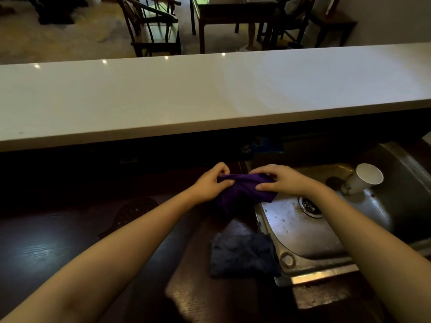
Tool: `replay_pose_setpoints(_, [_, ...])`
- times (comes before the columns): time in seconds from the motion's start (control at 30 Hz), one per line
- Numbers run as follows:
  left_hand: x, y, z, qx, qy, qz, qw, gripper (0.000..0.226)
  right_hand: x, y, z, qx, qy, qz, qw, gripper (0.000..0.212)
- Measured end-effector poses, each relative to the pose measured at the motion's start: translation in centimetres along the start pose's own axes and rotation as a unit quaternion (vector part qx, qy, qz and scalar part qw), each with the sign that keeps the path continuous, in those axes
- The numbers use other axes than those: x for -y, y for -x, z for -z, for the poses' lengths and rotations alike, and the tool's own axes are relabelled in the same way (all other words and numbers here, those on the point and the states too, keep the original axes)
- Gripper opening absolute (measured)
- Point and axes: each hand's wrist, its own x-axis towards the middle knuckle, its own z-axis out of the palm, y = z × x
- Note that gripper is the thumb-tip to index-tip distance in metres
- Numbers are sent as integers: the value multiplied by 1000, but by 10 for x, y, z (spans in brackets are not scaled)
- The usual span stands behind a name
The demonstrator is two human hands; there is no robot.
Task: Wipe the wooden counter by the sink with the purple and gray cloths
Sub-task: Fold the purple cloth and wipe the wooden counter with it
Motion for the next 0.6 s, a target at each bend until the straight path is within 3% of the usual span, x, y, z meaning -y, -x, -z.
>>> replay_pose_setpoints(0.17, [-5,8,4,-2,137,50,989,24,5,18,2,21,-94,-11,995,51])
replay_pose_setpoints(0.27, [-11,13,3,70,63,56,994,37,16,21,2,-2,-153,-11,988,32])
replay_pose_setpoints(0.37, [-24,18,-4,103,0,11,995,57,34,21,-1,-10,-126,-9,992,26])
replay_pose_setpoints(0.47, [-37,24,-10,82,-7,-22,996,49,48,24,-5,-40,-87,-13,995,31])
replay_pose_setpoints(0.6, [-34,32,-14,0,-21,-35,999,27,60,38,1,-39,-120,-16,992,30])
